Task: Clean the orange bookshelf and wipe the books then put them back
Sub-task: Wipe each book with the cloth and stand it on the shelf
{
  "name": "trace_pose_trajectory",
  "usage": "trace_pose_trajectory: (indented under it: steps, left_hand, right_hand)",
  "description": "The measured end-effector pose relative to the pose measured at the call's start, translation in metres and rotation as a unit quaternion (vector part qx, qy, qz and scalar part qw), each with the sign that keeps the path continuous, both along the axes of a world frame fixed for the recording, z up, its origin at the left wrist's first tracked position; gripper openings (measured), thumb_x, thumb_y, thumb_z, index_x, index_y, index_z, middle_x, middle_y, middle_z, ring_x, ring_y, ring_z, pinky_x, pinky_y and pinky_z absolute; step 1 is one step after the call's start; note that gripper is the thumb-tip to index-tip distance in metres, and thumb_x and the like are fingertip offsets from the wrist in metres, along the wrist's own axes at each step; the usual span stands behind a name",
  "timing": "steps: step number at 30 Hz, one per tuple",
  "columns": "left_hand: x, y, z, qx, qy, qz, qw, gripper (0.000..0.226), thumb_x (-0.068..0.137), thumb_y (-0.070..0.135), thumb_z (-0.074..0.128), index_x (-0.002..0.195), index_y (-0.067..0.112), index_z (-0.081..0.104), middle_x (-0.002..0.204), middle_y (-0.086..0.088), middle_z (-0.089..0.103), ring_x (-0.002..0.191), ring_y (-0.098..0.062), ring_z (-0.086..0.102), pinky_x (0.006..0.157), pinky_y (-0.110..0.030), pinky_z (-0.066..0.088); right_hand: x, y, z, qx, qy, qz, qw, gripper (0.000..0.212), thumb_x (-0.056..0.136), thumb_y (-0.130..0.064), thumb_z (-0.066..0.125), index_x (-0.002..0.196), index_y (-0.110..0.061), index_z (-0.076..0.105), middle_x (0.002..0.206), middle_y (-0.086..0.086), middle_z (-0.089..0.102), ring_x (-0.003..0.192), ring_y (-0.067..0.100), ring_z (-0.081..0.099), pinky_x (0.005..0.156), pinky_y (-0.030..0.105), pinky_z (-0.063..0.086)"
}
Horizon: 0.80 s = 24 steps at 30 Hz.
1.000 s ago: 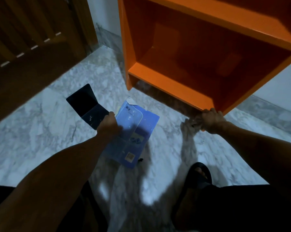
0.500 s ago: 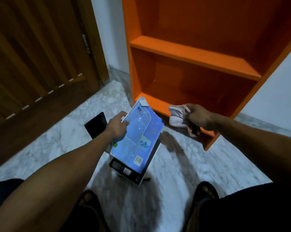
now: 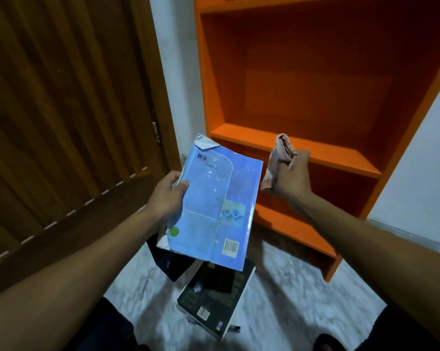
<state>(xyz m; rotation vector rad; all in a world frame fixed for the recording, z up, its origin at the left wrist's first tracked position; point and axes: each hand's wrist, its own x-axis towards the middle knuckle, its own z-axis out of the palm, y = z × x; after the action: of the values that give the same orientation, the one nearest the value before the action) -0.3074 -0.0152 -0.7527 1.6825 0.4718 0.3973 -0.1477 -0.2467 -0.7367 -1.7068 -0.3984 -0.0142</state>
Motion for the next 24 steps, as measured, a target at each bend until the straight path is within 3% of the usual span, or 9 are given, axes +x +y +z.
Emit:
trace_pose_trajectory:
  steps: [2, 3, 5, 6, 9, 15, 20, 22, 24]
  left_hand:
    - [0.0, -0.01, 0.0, -0.014, -0.009, -0.005, 1.0, 0.015, 0.091, 0.04, 0.054, 0.092, 0.027, 0.062, 0.106, -0.015, 0.071, 0.096, -0.042, 0.069, 0.088, -0.07, 0.049]
    - [0.001, -0.015, 0.001, -0.02, -0.018, -0.009, 1.0, 0.015, 0.091, 0.04, 0.054, 0.092, 0.028, 0.063, 0.103, -0.014, 0.072, 0.094, -0.042, 0.07, 0.087, -0.071, 0.049]
    - [0.003, -0.027, 0.002, -0.03, -0.038, -0.02, 0.999, 0.014, 0.1, 0.032, 0.051, 0.095, 0.024, 0.061, 0.1, -0.012, 0.073, 0.093, -0.041, 0.071, 0.088, -0.069, 0.05]
    - [0.005, -0.031, 0.002, -0.03, -0.046, -0.022, 0.998, 0.015, 0.103, 0.029, 0.048, 0.098, 0.021, 0.06, 0.099, -0.012, 0.074, 0.093, -0.041, 0.071, 0.087, -0.068, 0.051]
    - [0.007, -0.036, 0.003, -0.031, -0.069, -0.019, 0.997, 0.014, 0.105, 0.025, 0.045, 0.102, 0.017, 0.056, 0.092, -0.008, 0.075, 0.087, -0.038, 0.072, 0.081, -0.061, 0.057]
    - [0.02, -0.038, 0.005, -0.06, -0.108, 0.016, 0.992, 0.011, 0.105, 0.02, 0.045, 0.101, 0.014, 0.053, 0.071, 0.005, 0.073, 0.064, -0.016, 0.07, 0.056, -0.031, 0.058]
    - [0.031, -0.032, 0.004, -0.099, -0.11, 0.081, 0.986, 0.014, 0.105, 0.023, 0.045, 0.1, 0.015, 0.054, 0.087, -0.003, 0.072, 0.073, -0.023, 0.067, 0.068, -0.04, 0.055]
    - [0.033, -0.026, 0.004, -0.107, -0.109, 0.099, 0.983, 0.014, 0.106, 0.023, 0.044, 0.102, 0.015, 0.055, 0.102, -0.011, 0.068, 0.081, -0.027, 0.065, 0.075, -0.045, 0.055]
    - [0.032, -0.023, 0.005, -0.106, -0.109, 0.109, 0.982, 0.016, 0.106, 0.023, 0.042, 0.099, 0.018, 0.055, 0.104, -0.01, 0.067, 0.081, -0.025, 0.066, 0.076, -0.045, 0.056]
  right_hand:
    - [0.005, 0.009, -0.002, -0.049, -0.083, -0.019, 0.995, 0.033, 0.096, -0.012, 0.045, 0.125, -0.022, 0.033, 0.103, 0.017, 0.062, 0.074, 0.037, 0.063, 0.055, 0.049, 0.048]
    - [0.007, 0.014, -0.004, -0.103, -0.132, -0.006, 0.986, 0.043, 0.098, -0.008, 0.043, 0.138, -0.021, 0.032, 0.124, 0.011, 0.059, 0.101, 0.037, 0.062, 0.075, 0.053, 0.048]
    - [0.005, 0.021, -0.008, -0.217, -0.201, 0.04, 0.954, 0.061, 0.098, 0.002, 0.037, 0.154, -0.02, 0.025, 0.157, -0.006, 0.029, 0.148, 0.024, 0.023, 0.119, 0.053, 0.017]
    - [0.001, 0.024, -0.01, -0.239, -0.222, 0.057, 0.944, 0.067, 0.096, 0.006, 0.036, 0.156, -0.021, 0.022, 0.162, -0.006, 0.018, 0.152, 0.018, 0.006, 0.122, 0.051, -0.001]
    - [0.001, 0.022, -0.025, -0.217, -0.264, 0.071, 0.937, 0.079, 0.085, 0.011, 0.033, 0.157, -0.021, 0.021, 0.164, -0.001, 0.013, 0.152, 0.012, -0.004, 0.122, 0.048, -0.012]
    - [-0.011, -0.001, -0.047, -0.226, -0.358, 0.177, 0.888, 0.072, 0.082, 0.009, 0.039, 0.151, -0.011, 0.037, 0.161, 0.003, 0.025, 0.153, 0.013, 0.007, 0.123, 0.049, -0.003]
    - [-0.05, -0.012, -0.062, -0.249, -0.327, 0.293, 0.864, 0.063, 0.081, -0.001, 0.03, 0.139, -0.008, 0.051, 0.149, 0.01, 0.047, 0.143, 0.02, 0.037, 0.119, 0.045, 0.024]
    - [-0.063, -0.016, -0.065, -0.268, -0.304, 0.319, 0.857, 0.054, 0.086, -0.01, 0.028, 0.132, -0.009, 0.056, 0.134, 0.01, 0.059, 0.125, 0.018, 0.049, 0.108, 0.03, 0.034]
    - [-0.075, -0.017, -0.072, -0.286, -0.291, 0.335, 0.849, 0.041, 0.091, -0.008, 0.033, 0.124, -0.013, 0.056, 0.121, 0.008, 0.064, 0.108, 0.018, 0.054, 0.091, 0.033, 0.04]
